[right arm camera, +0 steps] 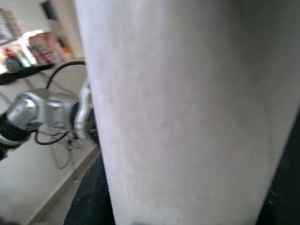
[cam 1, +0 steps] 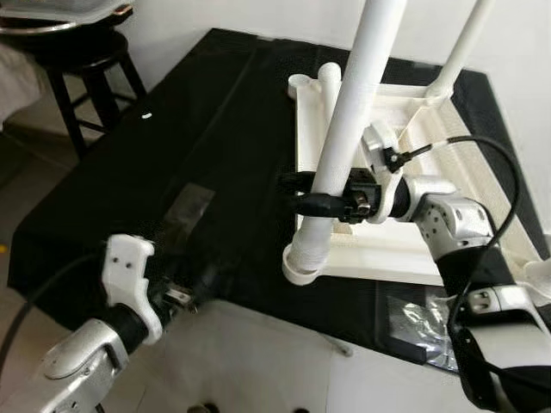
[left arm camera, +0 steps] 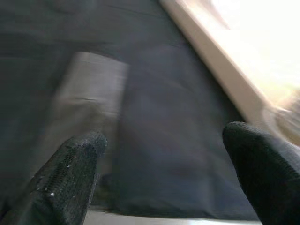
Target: Building children table
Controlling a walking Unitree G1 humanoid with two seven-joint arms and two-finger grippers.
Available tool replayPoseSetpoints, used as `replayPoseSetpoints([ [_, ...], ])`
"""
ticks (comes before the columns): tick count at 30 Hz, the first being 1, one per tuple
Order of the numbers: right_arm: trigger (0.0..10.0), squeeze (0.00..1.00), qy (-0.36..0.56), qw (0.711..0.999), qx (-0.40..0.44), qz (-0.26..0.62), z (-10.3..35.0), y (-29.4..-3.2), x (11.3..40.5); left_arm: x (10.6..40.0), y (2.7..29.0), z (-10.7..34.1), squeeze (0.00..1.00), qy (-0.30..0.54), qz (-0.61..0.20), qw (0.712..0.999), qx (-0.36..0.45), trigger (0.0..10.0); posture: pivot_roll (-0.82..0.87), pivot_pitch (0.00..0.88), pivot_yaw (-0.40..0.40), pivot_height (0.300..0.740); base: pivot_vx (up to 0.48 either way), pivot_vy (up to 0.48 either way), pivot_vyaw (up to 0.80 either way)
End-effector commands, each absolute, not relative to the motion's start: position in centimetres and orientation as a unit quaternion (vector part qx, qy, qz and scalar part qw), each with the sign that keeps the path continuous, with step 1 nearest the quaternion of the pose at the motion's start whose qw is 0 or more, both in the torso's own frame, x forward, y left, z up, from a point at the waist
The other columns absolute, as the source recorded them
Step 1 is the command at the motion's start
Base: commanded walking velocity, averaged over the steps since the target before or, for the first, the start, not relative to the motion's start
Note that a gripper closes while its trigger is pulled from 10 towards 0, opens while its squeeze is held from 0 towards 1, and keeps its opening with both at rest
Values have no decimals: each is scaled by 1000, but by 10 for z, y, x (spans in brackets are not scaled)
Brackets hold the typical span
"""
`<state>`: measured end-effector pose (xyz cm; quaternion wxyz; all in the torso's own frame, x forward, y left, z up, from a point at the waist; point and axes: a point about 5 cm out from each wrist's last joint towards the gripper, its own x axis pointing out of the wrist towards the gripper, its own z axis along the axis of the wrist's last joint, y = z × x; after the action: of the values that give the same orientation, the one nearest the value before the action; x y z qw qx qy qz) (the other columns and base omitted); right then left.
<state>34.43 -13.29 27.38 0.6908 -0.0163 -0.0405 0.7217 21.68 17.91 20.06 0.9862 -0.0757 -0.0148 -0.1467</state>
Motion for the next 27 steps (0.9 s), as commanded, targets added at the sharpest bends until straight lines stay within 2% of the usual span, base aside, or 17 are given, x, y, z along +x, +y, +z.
replayPoseSetpoints([
  [1, 10000, 0, -59, 667, -37, 742, 280, -128, 339, 213, 183, 194, 0, -5, -104, 991, -85, 10000, 16, 395, -43, 740, 0, -428, 0],
  [9, 10000, 0, -54, 645, -56, 761, 277, -124, 333, 206, 180, 188, 0, -1, -80, 993, -82, 10000, 12, 396, -50, 740, 0, -53, 0],
  [12, 10000, 0, -52, 617, -93, 780, 273, -114, 327, 204, 174, 184, 0, 0, -52, 997, -59, 10000, 6, 387, -61, 740, 0, 0, 0],
  [14, 10000, 0, -52, 617, -93, 780, 273, -114, 327, 204, 174, 184, 0, 0, -52, 997, -59, 10000, 6, 387, -61, 740, 0, 0, 0],
  [20, 10000, 0, -68, 608, -92, 785, 278, -106, 326, 208, 171, 181, 0, 11, -42, 998, -55, 10000, -1, 374, -74, 740, 0, 480, 0],
  [27, 10000, 0, -105, 607, -71, 785, 297, -97, 325, 210, 166, 182, 0, -9, -42, 998, -36, 10000, -6, 364, -81, 740, 0, 0, 0],
])
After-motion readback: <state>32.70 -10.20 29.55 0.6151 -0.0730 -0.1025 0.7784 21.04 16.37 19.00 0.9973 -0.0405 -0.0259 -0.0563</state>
